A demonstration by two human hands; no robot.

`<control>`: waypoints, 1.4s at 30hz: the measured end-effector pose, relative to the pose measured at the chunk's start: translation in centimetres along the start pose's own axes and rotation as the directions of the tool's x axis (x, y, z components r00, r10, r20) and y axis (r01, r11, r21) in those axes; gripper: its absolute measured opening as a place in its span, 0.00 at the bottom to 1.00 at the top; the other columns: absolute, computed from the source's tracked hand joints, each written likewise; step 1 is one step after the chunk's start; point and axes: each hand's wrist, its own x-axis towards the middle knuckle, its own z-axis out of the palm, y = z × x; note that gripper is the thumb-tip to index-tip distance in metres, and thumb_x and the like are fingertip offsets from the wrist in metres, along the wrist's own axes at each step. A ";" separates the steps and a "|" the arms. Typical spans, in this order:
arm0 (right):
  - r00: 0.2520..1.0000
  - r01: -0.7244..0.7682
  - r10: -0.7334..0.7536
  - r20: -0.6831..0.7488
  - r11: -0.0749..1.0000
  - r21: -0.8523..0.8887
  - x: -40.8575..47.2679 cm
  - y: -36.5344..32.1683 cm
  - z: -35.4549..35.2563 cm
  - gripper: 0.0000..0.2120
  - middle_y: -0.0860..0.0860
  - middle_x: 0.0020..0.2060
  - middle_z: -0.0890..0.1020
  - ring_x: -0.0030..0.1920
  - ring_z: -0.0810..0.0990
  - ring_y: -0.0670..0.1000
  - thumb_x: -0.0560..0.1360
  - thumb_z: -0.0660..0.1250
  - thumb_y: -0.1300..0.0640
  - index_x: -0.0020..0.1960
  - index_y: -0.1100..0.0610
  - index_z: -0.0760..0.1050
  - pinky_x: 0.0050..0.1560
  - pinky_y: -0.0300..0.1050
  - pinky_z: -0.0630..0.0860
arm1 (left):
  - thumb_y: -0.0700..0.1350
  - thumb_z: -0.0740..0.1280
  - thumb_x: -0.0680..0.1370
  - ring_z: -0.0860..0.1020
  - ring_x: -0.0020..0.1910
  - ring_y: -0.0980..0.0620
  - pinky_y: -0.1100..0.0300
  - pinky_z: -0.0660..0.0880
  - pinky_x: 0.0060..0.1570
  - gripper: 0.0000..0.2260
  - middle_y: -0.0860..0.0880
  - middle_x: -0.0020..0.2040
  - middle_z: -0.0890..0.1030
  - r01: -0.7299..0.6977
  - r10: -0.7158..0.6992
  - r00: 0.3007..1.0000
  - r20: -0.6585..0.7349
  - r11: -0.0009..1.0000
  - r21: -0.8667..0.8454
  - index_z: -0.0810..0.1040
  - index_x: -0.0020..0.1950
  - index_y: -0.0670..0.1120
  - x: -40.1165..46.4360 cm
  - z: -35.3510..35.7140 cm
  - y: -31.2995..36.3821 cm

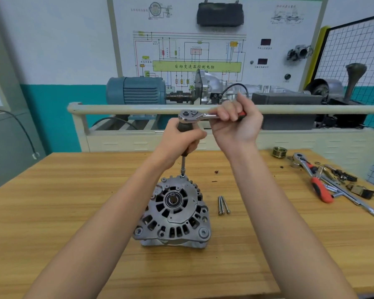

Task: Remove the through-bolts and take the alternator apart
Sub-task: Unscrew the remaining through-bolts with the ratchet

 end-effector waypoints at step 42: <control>0.840 0.541 -0.479 0.255 0.775 -0.326 -4.7 4.1 0.2 0.15 0.51 0.22 0.71 0.28 0.74 0.52 0.77 0.55 0.63 0.32 0.58 0.65 0.44 0.50 0.77 | 0.35 0.65 0.72 0.58 0.24 0.55 0.63 0.56 0.25 0.16 0.52 0.22 0.62 0.063 -0.071 0.889 -0.452 0.997 -0.033 0.65 0.27 0.47 0.2 1.7 -0.2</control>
